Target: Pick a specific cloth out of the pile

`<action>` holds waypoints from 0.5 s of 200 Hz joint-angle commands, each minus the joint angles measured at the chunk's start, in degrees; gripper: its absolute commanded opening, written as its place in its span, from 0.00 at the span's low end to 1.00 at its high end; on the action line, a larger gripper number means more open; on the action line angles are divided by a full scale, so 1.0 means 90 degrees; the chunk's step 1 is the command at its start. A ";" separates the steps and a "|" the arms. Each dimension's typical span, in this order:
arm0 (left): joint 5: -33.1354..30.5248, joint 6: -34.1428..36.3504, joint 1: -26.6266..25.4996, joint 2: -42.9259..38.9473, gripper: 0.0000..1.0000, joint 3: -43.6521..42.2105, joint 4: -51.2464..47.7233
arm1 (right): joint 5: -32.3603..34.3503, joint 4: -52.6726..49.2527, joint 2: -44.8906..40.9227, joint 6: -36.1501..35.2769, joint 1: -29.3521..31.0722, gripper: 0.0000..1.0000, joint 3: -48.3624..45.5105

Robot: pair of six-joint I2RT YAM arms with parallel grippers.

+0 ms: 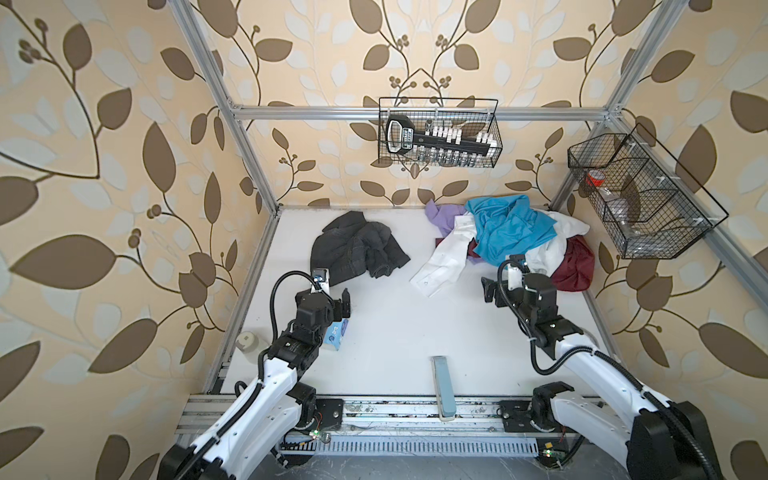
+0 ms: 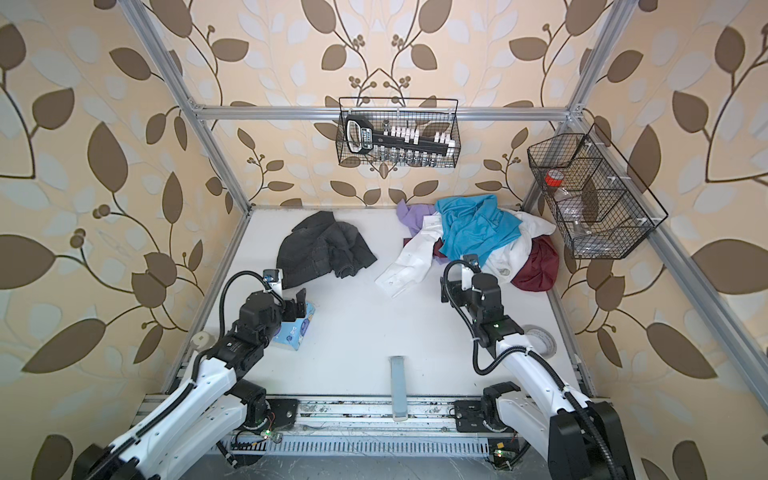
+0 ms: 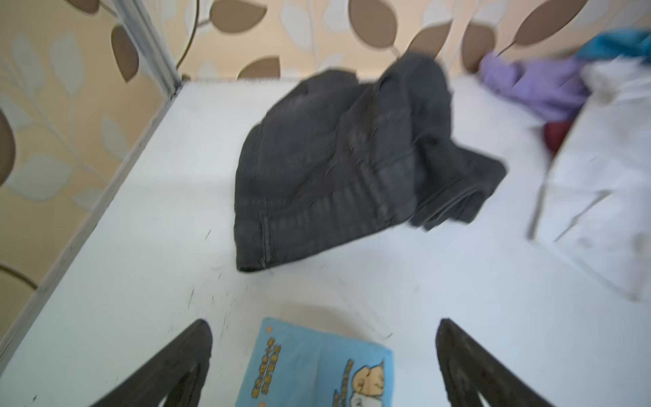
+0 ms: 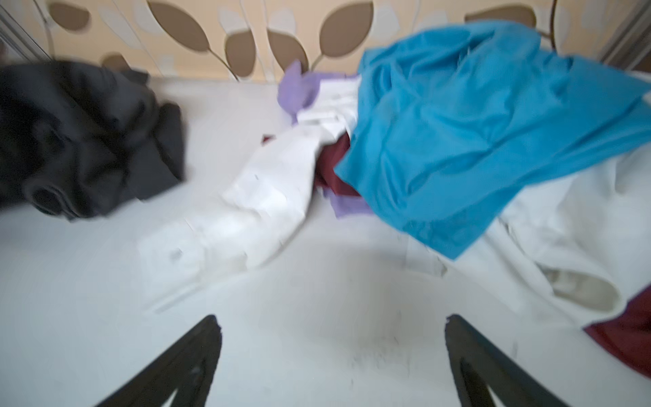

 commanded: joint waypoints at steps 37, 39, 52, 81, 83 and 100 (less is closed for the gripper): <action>-0.0028 0.1203 0.0395 0.3009 0.99 -0.0168 0.4303 | 0.0089 0.3746 0.1916 -0.0547 -0.0840 1.00 -0.0548; 0.0013 0.1212 0.0426 0.3072 0.99 -0.0158 0.4389 | 0.0067 0.3744 0.1952 -0.0533 -0.0862 1.00 -0.0515; 0.0351 0.1059 0.0686 0.3336 0.99 -0.0062 0.4451 | -0.0276 0.3785 0.2080 -0.0452 -0.1071 1.00 -0.0420; 0.1123 0.0738 0.1225 0.3903 0.99 -0.0054 0.4914 | -0.1126 0.4654 0.2513 0.0092 -0.1678 1.00 -0.0555; 0.1182 0.0705 0.1259 0.3918 0.99 -0.0054 0.4920 | -0.1153 0.4708 0.2587 0.0132 -0.1719 1.00 -0.0575; 0.1364 0.0676 0.1420 0.4393 0.99 -0.0018 0.5284 | -0.1222 0.5493 0.3044 0.0214 -0.1795 1.00 -0.0717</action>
